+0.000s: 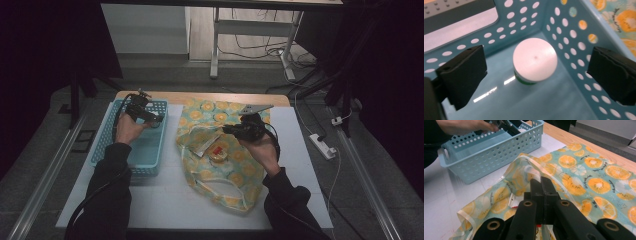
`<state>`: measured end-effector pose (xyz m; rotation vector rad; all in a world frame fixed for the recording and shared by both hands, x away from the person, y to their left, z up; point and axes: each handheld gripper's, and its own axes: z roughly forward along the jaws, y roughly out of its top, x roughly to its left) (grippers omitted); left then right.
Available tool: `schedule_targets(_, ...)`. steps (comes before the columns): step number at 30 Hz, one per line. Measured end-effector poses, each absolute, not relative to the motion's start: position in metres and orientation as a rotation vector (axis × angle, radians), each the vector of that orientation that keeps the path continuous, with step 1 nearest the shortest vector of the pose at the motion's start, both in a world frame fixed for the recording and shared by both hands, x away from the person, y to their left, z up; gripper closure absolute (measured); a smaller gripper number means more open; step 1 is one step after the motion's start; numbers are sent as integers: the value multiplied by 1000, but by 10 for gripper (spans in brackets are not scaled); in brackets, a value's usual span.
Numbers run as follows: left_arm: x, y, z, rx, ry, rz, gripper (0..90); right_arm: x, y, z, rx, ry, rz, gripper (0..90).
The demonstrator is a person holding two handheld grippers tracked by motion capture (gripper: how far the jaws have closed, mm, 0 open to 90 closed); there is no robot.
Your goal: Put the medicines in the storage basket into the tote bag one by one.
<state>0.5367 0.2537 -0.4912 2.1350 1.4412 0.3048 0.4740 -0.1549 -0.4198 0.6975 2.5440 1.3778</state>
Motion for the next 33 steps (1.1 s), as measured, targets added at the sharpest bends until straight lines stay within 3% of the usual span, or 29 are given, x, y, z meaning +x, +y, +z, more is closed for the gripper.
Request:
schedule_targets(14, 539, 250, -494, 2171, 1467, 318, 490, 474, -155, -420, 697, 2551, 1372, 900)
schedule_targets(33, 522, 247, -472, 2151, 1466, 335, 503, 474, -154, -420, 696, 2545, 1375, 900)
